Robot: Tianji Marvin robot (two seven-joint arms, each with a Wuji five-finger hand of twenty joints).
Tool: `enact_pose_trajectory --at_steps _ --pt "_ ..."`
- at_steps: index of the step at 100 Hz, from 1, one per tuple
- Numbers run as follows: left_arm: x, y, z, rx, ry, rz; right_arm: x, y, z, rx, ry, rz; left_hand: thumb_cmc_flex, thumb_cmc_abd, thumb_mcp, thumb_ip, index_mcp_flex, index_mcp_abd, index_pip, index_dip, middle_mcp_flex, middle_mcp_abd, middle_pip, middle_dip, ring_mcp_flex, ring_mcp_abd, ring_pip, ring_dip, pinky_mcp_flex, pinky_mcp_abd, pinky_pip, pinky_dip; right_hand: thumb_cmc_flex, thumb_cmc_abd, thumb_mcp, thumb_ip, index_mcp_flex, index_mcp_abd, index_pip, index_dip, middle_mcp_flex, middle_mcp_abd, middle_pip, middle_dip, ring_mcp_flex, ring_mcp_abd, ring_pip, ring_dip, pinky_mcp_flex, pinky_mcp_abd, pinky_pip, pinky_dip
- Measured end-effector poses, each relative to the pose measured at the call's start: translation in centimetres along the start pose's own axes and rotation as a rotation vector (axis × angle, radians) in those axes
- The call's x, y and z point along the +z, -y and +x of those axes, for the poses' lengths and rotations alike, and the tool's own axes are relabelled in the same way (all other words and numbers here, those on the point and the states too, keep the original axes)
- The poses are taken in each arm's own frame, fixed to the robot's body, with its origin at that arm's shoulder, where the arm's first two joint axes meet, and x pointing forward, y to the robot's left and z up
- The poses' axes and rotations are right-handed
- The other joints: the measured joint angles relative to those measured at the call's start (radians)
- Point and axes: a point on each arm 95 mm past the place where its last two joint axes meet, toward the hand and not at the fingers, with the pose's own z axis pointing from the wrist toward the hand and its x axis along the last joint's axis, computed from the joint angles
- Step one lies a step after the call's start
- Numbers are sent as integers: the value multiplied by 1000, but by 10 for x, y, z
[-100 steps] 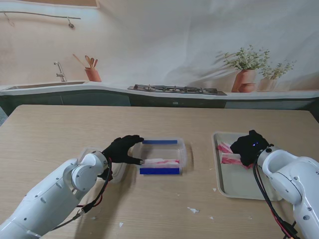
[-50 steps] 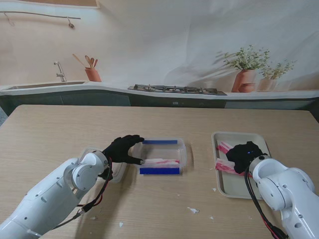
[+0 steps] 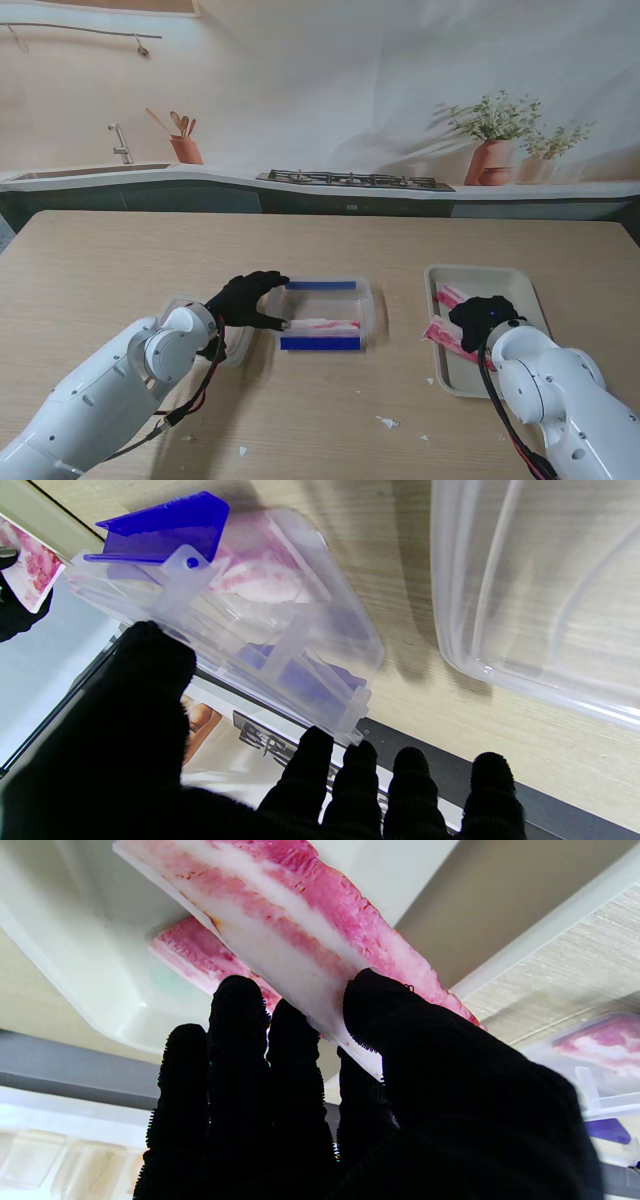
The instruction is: Separate the bacon slices onto the tray
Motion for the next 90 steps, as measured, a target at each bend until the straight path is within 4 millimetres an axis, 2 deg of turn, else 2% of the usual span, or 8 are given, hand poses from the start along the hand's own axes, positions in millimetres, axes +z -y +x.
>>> enact_pose_trajectory --at_steps 18,27,32,37,38,42,51,90 --pt "0 0 0 1 -1 0 4 2 2 48 17 3 0 0 0 0 0 -1 0 0 0 0 0 0 0 0 0 0 0 0 0 0 13 21 0 1 -14 17 2 1 -12 11 -10 -27 0 0 -24 -12 0 0 0 0" --pt "0 0 0 0 0 0 5 3 1 25 26 3 -1 0 0 0 0 -2 0 0 0 0 0 0 0 0 0 0 0 0 0 0 15 39 -19 1 -41 34 -22 -109 -57 12 -42 -102 -17 10 -68 -44 -27 -1 0 0" --pt "0 0 0 0 0 0 5 4 1 8 27 8 -1 0 0 0 0 -2 0 0 0 0 0 0 0 0 0 0 0 0 0 0 -2 66 -20 2 -73 53 -114 -143 -112 7 -63 -164 -73 11 -117 -70 -60 -2 0 0" --pt "0 0 0 0 0 0 5 6 1 -24 24 14 -1 0 0 0 0 -3 0 0 0 0 0 0 0 0 0 0 0 0 0 0 -50 85 -19 7 -73 69 -263 -142 -177 -4 -82 -202 -129 11 -156 -90 -90 -14 -4 0" --pt "0 0 0 0 0 0 5 6 1 -32 23 15 -1 0 0 0 0 -3 0 0 0 0 0 0 0 0 0 0 0 0 0 0 -59 88 -19 37 -73 75 -294 -127 -189 -4 -85 -209 -143 11 -163 -98 -93 -14 -12 0" --pt "0 0 0 0 0 -1 4 7 0 -60 22 14 -1 0 0 0 0 -3 0 0 0 0 0 0 0 0 0 0 0 0 0 0 -91 98 -19 74 -73 93 -391 -84 -243 -5 -109 -241 -197 11 -202 -116 -125 -20 -22 0" --pt "1 0 0 1 0 -1 2 9 -1 -77 25 11 -1 0 0 -1 0 -3 0 0 0 0 0 0 0 0 0 0 0 0 0 0 -147 122 -31 74 -137 119 -497 -74 -335 -5 -176 -310 -305 11 -282 -154 -183 -28 -45 0" --pt "1 0 0 3 -2 -1 -7 3 -3 -68 2 -87 -2 0 -1 -1 0 -6 2 0 0 0 0 0 0 0 0 0 0 0 0 0 -217 184 -136 74 -257 142 -556 -85 -533 -8 -264 -387 -529 11 -468 -241 -292 -49 -151 0"
